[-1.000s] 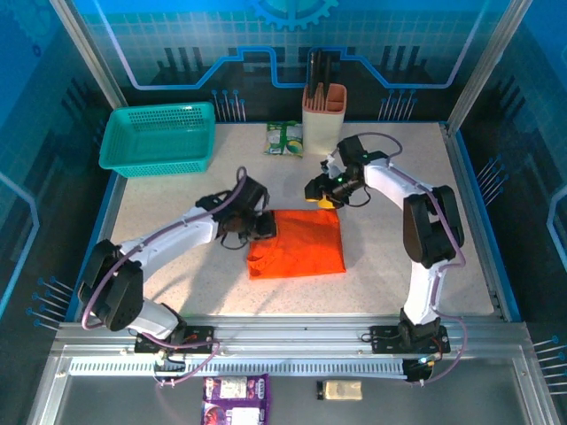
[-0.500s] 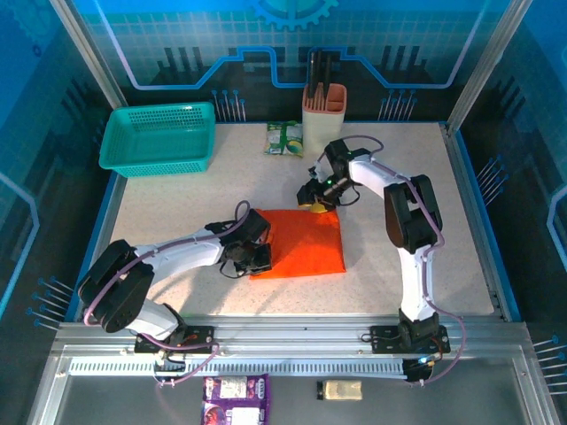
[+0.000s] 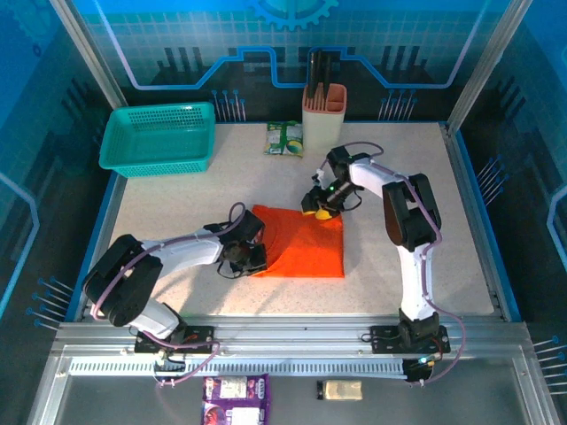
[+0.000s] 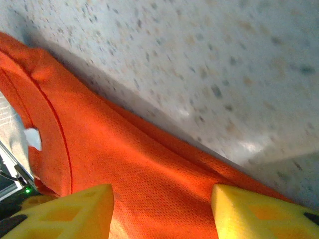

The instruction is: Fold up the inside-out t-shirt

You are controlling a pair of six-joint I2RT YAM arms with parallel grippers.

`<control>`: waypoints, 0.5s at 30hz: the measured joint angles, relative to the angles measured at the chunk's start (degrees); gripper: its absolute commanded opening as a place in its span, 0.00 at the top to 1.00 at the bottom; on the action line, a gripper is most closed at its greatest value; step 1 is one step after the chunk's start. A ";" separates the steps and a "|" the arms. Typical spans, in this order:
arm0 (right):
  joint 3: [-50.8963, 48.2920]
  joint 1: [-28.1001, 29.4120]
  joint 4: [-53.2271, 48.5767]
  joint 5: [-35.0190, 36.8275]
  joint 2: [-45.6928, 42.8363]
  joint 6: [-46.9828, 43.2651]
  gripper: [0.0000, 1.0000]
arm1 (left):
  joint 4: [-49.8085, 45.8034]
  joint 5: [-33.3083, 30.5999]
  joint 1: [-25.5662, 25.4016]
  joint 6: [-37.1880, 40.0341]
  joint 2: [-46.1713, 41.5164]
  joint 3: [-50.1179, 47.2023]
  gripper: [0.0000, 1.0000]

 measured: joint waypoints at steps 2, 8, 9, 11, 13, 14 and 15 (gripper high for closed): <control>-3.21 -0.61 0.42 0.94 -2.19 0.35 0.44 | 0.55 0.81 1.86 1.16 0.83 0.52 1.00; -16.11 -2.10 3.69 3.08 -10.82 2.95 0.44 | 0.44 3.06 7.56 5.90 7.02 6.32 1.00; -18.36 -2.10 4.42 3.26 -12.39 3.50 0.44 | 0.15 3.52 8.35 6.80 8.41 7.82 1.00; -24.57 -2.01 6.12 3.34 -16.61 5.31 0.44 | -0.39 3.89 9.92 9.07 12.15 12.15 1.00; -30.32 -1.68 7.96 3.41 -20.83 7.54 0.44 | -0.87 4.24 11.10 11.19 16.31 17.35 1.00; -33.16 -1.27 8.92 3.39 -23.02 8.87 0.43 | -1.09 4.37 11.52 12.20 18.32 19.87 1.00; -35.41 -0.79 9.90 3.37 -24.72 10.12 0.43 | -1.42 4.63 11.82 13.25 20.13 22.16 1.00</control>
